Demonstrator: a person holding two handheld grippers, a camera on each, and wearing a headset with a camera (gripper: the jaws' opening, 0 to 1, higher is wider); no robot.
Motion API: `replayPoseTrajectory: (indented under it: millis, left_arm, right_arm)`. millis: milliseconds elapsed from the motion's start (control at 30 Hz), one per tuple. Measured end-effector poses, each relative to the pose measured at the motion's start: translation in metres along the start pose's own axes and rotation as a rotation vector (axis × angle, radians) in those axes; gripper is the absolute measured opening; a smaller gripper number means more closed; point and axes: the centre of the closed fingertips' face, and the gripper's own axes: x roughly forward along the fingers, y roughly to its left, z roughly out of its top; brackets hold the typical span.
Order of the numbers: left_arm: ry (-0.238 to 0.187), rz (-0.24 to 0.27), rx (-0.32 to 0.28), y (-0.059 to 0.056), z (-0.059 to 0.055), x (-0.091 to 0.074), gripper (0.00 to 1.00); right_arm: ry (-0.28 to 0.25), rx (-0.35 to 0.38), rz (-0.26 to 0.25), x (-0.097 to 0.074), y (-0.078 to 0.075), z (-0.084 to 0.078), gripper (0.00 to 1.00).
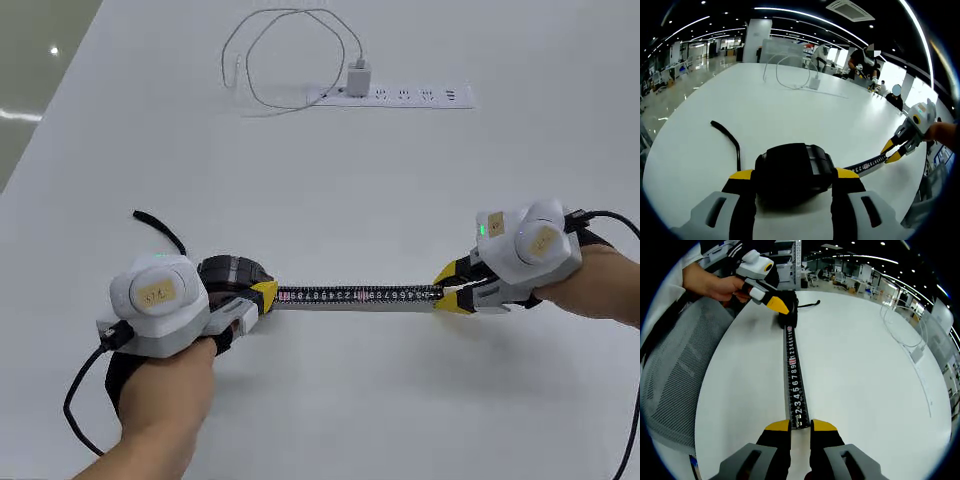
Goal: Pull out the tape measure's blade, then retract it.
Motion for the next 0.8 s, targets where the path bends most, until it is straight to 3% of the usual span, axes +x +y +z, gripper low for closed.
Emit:
replayPoseTrajectory:
  millis: [800]
  left_arm:
    - [-0.004, -0.01, -0.007, 0.0, -0.001, 0.0, 0.57]
  right_arm:
    - [-0.028, -0.002, 0.017, 0.017, -0.003, 0.015, 0.1]
